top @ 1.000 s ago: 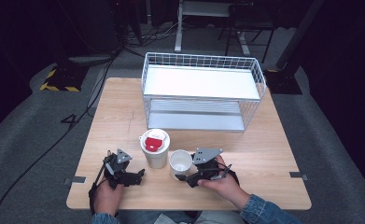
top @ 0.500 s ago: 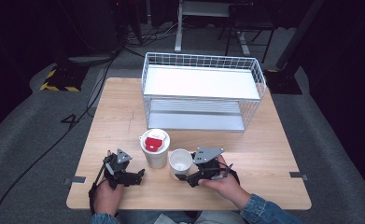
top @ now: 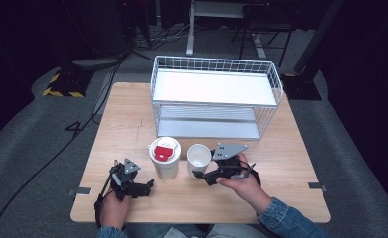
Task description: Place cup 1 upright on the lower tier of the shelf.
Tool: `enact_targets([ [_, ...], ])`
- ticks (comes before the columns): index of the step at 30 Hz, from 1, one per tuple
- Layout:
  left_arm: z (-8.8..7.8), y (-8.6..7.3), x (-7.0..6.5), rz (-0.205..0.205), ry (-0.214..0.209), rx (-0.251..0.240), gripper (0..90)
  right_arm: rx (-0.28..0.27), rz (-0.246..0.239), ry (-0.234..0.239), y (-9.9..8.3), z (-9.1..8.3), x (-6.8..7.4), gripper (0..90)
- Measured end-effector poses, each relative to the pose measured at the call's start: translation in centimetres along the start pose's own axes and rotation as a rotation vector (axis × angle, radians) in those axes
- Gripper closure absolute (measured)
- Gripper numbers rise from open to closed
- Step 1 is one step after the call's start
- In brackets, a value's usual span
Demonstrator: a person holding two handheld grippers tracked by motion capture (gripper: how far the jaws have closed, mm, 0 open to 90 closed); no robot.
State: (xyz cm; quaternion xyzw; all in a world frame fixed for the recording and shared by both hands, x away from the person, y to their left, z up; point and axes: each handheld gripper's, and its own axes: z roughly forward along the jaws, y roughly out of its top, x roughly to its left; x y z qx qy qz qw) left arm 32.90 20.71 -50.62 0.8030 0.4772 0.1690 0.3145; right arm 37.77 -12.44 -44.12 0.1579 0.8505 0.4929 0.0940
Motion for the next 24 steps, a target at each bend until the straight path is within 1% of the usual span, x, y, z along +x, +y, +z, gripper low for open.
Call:
enact_targets([
  [3,0.0,0.0,0.0,0.000,0.000,0.000,0.1,-0.001,0.010,-0.026,0.4,-0.2,-0.9,22.8],
  [5,0.0,0.0,0.0,0.000,0.000,0.000,0.1,-0.005,0.020,-0.051,0.8,-0.2,-1.5,22.8],
  [7,0.0,0.0,0.0,0.000,0.000,0.000,0.1,-0.008,0.036,-0.066,1.1,-0.2,-2.2,22.9],
  [8,0.0,0.0,0.0,0.000,0.000,0.000,0.1,-0.008,0.036,-0.066,1.1,-0.2,-2.2,22.9],
  [10,0.0,0.0,0.0,-0.001,0.000,0.000,0.1,-0.008,0.049,-0.084,1.3,-0.2,-2.9,22.8],
  [11,0.0,0.0,0.0,-0.001,0.000,0.000,0.1,-0.007,0.061,-0.108,1.5,-0.2,-3.6,22.9],
  [19,0.0,0.0,0.0,0.000,0.000,0.000,0.1,-0.002,0.100,-0.215,1.9,-0.3,-6.9,22.8],
  [20,0.0,0.0,0.0,-0.001,0.000,0.000,0.1,-0.002,0.105,-0.228,1.8,-0.2,-7.3,22.8],
  [21,0.0,0.0,0.0,-0.001,0.000,0.000,0.1,-0.002,0.105,-0.228,1.8,-0.2,-7.3,22.8],
  [22,0.0,0.0,0.0,0.000,0.000,0.000,0.1,0.010,0.113,-0.262,1.7,0.0,-8.1,22.8],
  [24,0.0,0.0,0.0,0.000,0.000,0.000,0.1,0.021,0.119,-0.292,1.5,0.3,-8.9,22.7],
])
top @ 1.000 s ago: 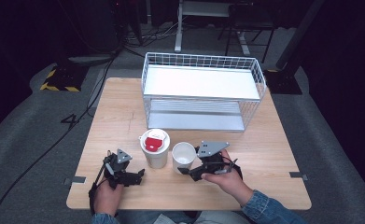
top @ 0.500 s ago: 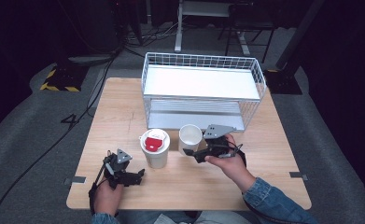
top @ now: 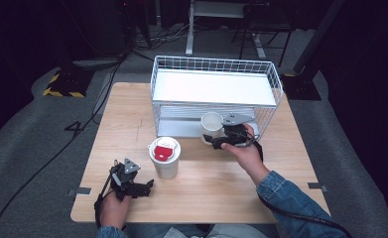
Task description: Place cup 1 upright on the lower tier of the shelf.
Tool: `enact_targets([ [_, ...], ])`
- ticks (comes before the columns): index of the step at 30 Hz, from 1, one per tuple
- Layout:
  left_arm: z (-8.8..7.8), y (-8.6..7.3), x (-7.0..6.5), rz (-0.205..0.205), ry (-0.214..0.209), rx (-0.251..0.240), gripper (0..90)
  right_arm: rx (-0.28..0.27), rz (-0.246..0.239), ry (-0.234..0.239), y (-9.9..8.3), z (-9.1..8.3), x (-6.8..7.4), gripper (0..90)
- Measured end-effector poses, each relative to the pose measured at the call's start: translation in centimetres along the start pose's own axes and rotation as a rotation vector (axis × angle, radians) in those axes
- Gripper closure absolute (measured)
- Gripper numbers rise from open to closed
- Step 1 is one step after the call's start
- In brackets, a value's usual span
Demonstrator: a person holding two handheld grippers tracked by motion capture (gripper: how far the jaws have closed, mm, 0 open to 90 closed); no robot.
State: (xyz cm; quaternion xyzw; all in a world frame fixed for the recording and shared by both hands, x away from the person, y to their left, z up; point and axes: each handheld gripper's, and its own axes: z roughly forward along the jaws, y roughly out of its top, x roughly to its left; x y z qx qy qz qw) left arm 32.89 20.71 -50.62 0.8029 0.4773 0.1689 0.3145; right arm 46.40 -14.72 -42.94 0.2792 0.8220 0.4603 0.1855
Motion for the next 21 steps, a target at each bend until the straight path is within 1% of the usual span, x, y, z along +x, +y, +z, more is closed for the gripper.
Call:
enact_targets([
  [2,0.0,0.0,0.0,0.000,0.000,0.000,0.1,0.006,0.006,-0.037,-0.1,0.5,-0.7,22.7],
  [3,0.0,0.0,0.0,0.000,0.000,0.000,0.1,0.006,0.006,-0.037,-0.1,0.5,-0.7,22.7],
  [4,0.0,0.0,0.0,0.000,0.000,0.000,0.1,0.010,0.020,-0.064,-0.2,0.8,-1.3,22.8],
  [7,0.0,0.0,0.0,0.000,0.000,0.000,0.1,0.011,0.035,-0.103,-0.4,1.2,-2.2,22.8],
  [8,0.0,0.0,0.0,0.000,0.000,0.000,0.1,0.011,0.045,-0.128,-0.5,1.4,-2.5,22.8],
  [9,0.0,0.0,0.0,0.000,0.000,0.000,0.1,0.011,0.045,-0.128,-0.5,1.4,-2.5,22.8],
  [10,0.0,0.0,0.0,0.000,0.000,0.000,0.1,0.016,0.050,-0.147,-0.7,1.7,-2.9,22.7],
  [12,0.0,0.0,0.0,0.000,0.000,0.000,0.1,0.018,0.051,-0.165,-1.0,1.9,-3.3,22.8],
  [16,0.0,0.0,0.0,0.000,0.000,0.000,0.1,0.006,0.076,-0.200,-1.7,2.4,-4.0,22.8],
  [17,0.0,0.0,0.0,0.000,0.000,0.000,0.1,-0.002,0.075,-0.211,-1.9,2.5,-4.2,22.7],
  [19,0.0,0.0,0.0,0.000,0.000,-0.001,0.1,-0.016,0.056,-0.241,-2.0,2.6,-4.3,22.7],
  [21,0.0,0.0,0.0,0.000,0.000,0.000,0.1,-0.021,0.056,-0.246,-2.1,2.7,-4.3,22.8],
])
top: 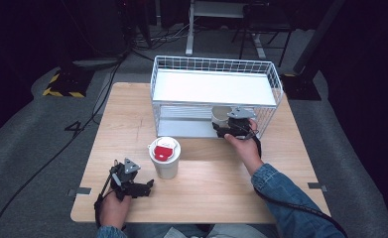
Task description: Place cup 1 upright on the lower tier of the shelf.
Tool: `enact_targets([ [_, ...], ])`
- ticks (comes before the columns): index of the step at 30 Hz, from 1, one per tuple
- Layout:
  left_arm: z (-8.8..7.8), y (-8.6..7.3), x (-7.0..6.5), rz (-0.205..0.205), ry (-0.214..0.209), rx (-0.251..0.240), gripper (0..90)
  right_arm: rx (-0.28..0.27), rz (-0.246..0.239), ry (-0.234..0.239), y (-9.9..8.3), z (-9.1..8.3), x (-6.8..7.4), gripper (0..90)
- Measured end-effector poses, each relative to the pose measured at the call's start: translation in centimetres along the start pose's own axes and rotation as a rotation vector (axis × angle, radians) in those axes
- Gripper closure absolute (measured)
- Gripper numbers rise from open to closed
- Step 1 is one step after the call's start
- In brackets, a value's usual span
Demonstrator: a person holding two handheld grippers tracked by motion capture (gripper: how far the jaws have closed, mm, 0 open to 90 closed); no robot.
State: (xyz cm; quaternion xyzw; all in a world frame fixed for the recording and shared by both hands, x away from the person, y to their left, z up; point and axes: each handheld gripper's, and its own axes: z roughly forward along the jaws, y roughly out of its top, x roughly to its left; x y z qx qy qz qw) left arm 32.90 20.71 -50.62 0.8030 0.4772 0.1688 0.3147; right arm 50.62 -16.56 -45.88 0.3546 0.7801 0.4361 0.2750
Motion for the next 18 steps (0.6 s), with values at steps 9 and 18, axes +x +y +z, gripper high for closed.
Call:
enact_targets([
  [9,0.0,0.0,0.0,0.000,0.000,0.000,0.1,-0.006,0.051,-0.006,-0.9,0.8,-0.3,22.7],
  [18,0.0,0.0,0.0,0.000,0.000,0.000,0.1,-0.044,0.099,0.000,-1.2,1.4,-0.8,22.7],
])
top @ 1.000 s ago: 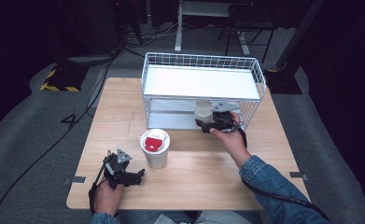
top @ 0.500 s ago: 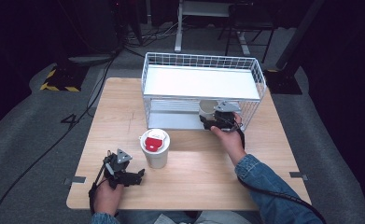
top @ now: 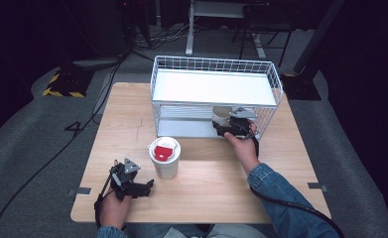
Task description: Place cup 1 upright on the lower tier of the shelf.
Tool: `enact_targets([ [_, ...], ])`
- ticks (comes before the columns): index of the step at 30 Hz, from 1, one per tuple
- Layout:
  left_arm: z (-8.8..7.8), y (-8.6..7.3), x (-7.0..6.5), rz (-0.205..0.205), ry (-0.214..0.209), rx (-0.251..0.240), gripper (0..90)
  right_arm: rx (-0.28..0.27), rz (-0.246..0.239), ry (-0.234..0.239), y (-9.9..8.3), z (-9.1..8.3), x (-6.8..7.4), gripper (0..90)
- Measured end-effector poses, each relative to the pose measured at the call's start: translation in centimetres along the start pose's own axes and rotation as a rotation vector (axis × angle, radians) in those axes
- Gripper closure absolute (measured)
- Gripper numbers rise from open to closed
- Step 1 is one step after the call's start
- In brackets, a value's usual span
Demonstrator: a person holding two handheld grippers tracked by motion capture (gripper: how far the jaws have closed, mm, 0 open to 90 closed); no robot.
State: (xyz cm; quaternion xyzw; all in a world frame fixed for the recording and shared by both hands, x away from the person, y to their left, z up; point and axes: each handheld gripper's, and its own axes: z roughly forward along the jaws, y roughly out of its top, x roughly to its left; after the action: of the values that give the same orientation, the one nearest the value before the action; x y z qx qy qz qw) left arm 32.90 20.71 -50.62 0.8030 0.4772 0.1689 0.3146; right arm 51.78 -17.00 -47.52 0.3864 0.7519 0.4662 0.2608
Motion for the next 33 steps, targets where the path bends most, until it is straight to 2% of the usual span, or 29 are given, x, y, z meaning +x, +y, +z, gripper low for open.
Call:
enact_targets([
  [6,0.0,0.0,0.0,0.000,0.000,0.000,0.1,-0.013,0.015,0.005,-0.1,0.3,-0.2,22.7],
  [9,0.0,0.0,0.0,0.000,0.000,0.000,0.1,-0.006,0.028,0.006,-0.2,0.3,-0.3,22.7],
  [13,0.0,0.0,0.0,0.000,0.000,0.000,0.1,0.008,0.019,0.010,-0.1,0.3,-0.4,22.3],
  [15,0.0,0.0,0.0,0.000,0.000,0.000,0.1,0.024,0.000,0.027,-0.1,0.4,-0.5,17.9],
  [19,0.0,0.0,0.0,0.000,0.000,0.000,0.1,0.023,0.004,0.060,-0.2,0.4,-0.7,13.8],
  [22,0.0,0.0,0.0,0.000,0.000,0.000,0.1,0.032,0.000,0.084,-0.3,0.5,-0.7,4.0],
  [32,0.0,0.0,0.0,0.000,0.000,0.000,0.1,0.026,0.010,0.091,0.1,-0.4,-0.8,1.9],
  [33,0.0,0.0,0.0,0.000,0.000,0.000,0.1,0.032,-0.007,0.088,0.1,-0.7,-0.9,1.9],
])
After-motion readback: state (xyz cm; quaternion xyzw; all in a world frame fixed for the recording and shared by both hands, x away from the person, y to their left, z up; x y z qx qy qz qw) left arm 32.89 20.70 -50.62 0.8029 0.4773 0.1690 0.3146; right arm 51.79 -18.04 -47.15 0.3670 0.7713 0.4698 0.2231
